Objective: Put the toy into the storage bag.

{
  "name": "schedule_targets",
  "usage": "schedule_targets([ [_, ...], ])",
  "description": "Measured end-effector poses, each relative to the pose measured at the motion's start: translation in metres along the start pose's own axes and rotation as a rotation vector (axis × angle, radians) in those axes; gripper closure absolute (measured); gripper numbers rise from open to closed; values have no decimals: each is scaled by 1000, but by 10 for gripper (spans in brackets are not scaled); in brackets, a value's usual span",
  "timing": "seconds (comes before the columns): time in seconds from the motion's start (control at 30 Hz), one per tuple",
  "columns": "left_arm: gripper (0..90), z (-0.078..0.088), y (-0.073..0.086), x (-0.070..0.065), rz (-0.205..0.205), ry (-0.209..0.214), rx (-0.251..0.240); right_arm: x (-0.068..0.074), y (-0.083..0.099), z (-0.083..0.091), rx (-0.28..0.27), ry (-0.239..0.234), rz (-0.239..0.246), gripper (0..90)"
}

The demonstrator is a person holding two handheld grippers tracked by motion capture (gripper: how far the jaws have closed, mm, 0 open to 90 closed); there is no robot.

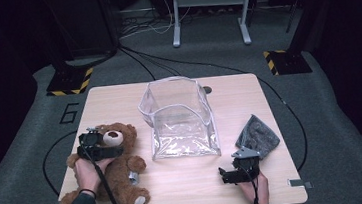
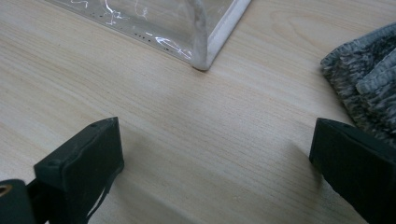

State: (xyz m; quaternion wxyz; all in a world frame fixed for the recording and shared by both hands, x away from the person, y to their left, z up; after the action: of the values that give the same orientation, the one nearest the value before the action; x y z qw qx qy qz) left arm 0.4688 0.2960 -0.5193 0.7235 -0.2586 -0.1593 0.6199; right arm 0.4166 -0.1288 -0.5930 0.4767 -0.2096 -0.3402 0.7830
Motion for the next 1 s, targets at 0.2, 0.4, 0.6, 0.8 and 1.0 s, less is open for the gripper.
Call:
schedule_targets([
  [0.2, 0, -15, 14, 11, 13, -39, 45, 1, 0, 0, -2, -4, -6, 19],
  [0.4, 49, -22, 20, 10, 15, -20, 52, 0, 0, 0, -3, 6, -7, 20],
  [0.6, 245, -23, 21, 7, -25, -32, 25, 1, 0, 0, -1, 1, -5, 20],
  [0.8, 380, -17, 23, 7, -56, -48, -16, 1, 0, 0, -2, -5, -7, 20],
  [1.0, 426, -8, 20, 5, -70, -45, -54, 0, 0, 0, -1, -1, -2, 24],
])
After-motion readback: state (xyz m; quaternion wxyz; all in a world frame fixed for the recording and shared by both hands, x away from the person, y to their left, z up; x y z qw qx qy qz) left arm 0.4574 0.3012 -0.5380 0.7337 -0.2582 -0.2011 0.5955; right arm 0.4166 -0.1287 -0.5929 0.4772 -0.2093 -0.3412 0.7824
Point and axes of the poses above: each handheld gripper's, and its own axes: z roughly backward along the jaws, y roughly out of its underside, x roughly to its left, the point moved 9 cm from there along -z, roughly forward along the jaws, and after that the axes turned 1 degree about -x, right-handed, at the moved point
